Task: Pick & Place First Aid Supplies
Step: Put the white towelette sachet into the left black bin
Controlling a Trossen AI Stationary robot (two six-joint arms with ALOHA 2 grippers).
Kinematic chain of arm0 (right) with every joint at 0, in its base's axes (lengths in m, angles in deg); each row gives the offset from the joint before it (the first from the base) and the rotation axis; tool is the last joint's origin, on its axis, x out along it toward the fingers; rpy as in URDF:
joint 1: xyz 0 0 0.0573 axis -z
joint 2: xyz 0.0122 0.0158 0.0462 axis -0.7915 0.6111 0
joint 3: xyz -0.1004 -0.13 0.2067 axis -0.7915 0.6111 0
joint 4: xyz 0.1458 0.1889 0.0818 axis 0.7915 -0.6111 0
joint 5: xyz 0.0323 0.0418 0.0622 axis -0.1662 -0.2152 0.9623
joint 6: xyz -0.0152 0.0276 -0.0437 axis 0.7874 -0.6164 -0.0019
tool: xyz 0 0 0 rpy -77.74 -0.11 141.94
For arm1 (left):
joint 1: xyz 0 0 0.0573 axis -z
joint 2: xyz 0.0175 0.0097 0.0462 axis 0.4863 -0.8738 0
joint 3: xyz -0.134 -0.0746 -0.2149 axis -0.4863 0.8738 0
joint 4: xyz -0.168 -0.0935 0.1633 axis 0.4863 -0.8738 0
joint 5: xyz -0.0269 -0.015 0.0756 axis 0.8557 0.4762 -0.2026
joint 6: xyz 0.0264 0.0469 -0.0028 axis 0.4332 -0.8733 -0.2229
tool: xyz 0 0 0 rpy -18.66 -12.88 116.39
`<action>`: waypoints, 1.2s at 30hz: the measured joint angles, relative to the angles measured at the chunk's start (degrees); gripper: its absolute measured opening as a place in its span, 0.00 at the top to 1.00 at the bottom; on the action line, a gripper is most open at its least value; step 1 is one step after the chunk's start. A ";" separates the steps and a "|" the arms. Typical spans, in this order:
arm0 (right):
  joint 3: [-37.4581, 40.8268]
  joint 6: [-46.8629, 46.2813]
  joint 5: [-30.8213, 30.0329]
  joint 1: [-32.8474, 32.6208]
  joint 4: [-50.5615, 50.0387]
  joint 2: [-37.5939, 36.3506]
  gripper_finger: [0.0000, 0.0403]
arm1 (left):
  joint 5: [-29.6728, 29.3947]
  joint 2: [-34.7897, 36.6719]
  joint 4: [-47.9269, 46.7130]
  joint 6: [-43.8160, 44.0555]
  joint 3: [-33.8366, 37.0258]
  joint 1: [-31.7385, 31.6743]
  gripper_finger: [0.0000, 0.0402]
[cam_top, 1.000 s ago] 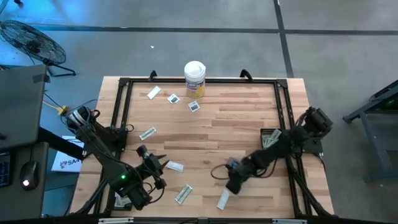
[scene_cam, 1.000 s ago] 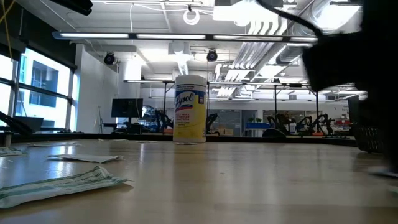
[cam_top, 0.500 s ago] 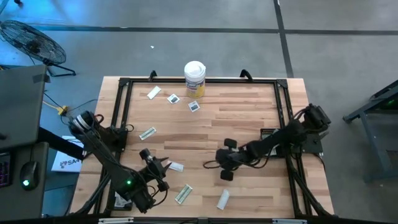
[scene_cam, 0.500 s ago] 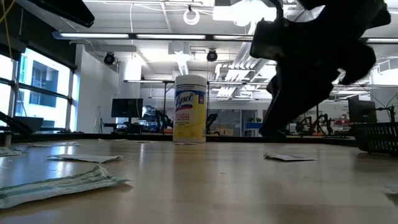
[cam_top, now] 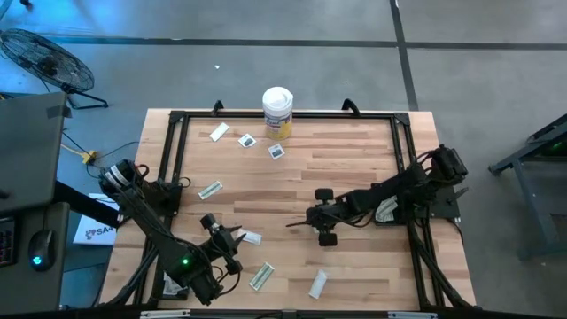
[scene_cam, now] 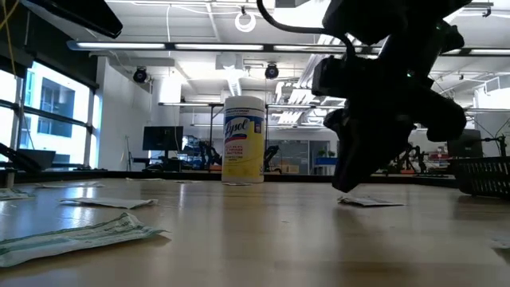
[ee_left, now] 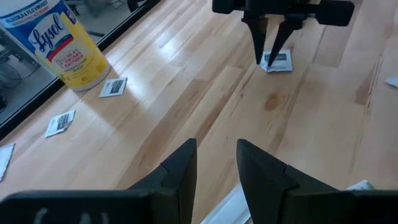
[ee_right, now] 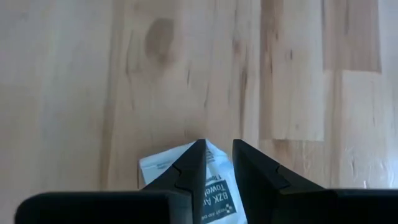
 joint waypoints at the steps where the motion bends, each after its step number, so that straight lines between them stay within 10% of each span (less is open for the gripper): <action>1: 0.00 0.96 0.41 0.19 0.16 0.00 0.82 | 0.02 0.00 0.02 0.01 0.00 -0.01 0.72; 36: -0.13 5.22 1.60 2.75 2.34 4.07 0.87 | -0.34 -0.11 2.19 0.02 -0.01 -0.02 0.72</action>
